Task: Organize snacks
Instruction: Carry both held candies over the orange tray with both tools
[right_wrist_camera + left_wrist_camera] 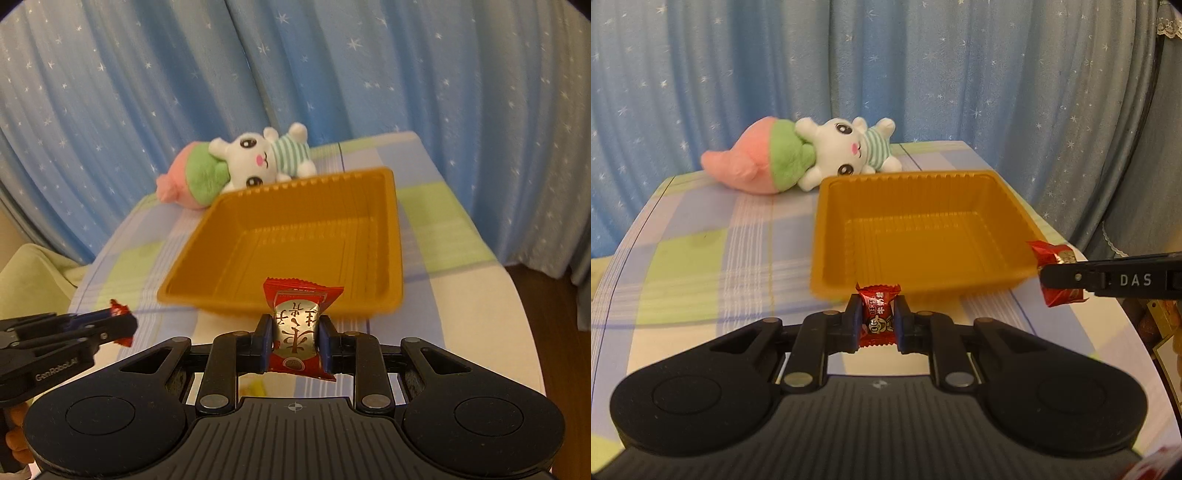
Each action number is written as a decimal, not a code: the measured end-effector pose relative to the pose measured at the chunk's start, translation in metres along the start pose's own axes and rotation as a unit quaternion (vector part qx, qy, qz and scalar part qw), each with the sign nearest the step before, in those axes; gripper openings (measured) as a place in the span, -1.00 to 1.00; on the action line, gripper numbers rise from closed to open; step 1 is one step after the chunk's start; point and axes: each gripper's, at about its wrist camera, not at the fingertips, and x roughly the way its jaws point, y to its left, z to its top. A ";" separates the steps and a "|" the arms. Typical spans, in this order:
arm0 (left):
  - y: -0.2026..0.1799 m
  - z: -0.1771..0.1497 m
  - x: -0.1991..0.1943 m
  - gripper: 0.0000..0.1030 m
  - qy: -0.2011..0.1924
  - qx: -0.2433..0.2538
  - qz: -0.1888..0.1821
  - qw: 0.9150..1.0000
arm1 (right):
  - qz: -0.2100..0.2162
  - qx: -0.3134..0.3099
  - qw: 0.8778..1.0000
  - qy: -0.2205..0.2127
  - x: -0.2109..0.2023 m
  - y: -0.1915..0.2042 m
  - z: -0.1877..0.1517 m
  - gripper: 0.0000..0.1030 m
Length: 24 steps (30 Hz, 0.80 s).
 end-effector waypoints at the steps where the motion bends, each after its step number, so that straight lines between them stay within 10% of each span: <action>1: -0.002 0.007 0.006 -0.70 0.001 0.001 0.002 1.000 | 0.002 -0.002 1.000 0.001 0.005 -0.002 0.006 -0.50; 24: -0.022 0.061 0.111 -0.67 0.044 -0.003 0.009 0.999 | 0.015 -0.002 1.000 0.022 0.080 -0.036 0.056 -0.50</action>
